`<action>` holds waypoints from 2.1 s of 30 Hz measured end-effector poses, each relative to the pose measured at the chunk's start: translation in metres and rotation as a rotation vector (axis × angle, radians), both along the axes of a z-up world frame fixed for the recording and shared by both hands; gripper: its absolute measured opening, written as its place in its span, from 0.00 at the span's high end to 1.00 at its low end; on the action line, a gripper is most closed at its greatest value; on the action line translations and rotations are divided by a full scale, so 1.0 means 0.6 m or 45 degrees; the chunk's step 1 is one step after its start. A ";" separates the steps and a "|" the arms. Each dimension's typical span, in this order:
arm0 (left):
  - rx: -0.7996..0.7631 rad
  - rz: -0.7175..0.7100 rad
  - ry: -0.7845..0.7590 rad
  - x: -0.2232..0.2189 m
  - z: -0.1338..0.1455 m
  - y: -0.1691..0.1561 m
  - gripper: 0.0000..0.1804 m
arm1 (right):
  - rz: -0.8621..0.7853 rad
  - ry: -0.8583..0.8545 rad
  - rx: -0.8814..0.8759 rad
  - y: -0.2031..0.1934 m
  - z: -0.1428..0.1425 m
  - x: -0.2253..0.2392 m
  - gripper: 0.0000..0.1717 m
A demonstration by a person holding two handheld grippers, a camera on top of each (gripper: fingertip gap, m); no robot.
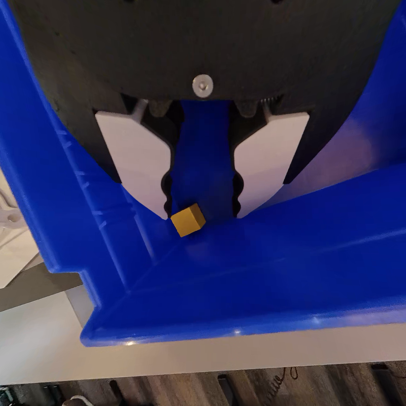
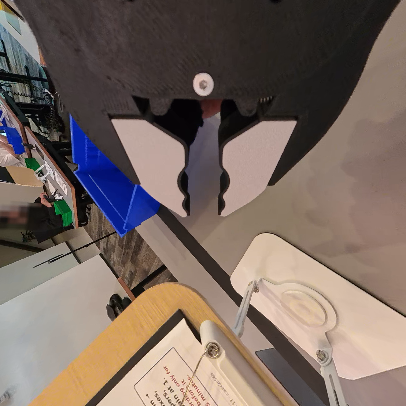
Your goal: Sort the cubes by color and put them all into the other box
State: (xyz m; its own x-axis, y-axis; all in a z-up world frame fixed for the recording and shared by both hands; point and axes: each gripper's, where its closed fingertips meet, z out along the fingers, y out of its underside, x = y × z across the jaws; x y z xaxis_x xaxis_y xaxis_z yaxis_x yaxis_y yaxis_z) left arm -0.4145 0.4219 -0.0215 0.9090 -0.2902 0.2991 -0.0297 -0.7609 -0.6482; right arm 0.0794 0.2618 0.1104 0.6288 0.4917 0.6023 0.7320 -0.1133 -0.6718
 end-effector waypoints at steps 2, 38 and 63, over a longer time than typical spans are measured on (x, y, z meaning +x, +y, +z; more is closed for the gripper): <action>-0.021 0.026 0.069 -0.010 -0.001 -0.001 0.70 | -0.004 0.000 0.001 -0.001 -0.004 0.000 0.86; 0.387 -0.190 -0.569 0.187 0.311 -0.287 0.88 | 0.798 0.359 0.184 -0.125 0.126 -0.321 0.74; 0.212 -0.654 -1.315 0.528 0.356 -0.491 1.00 | 0.839 0.410 0.241 -0.189 0.128 -0.289 0.86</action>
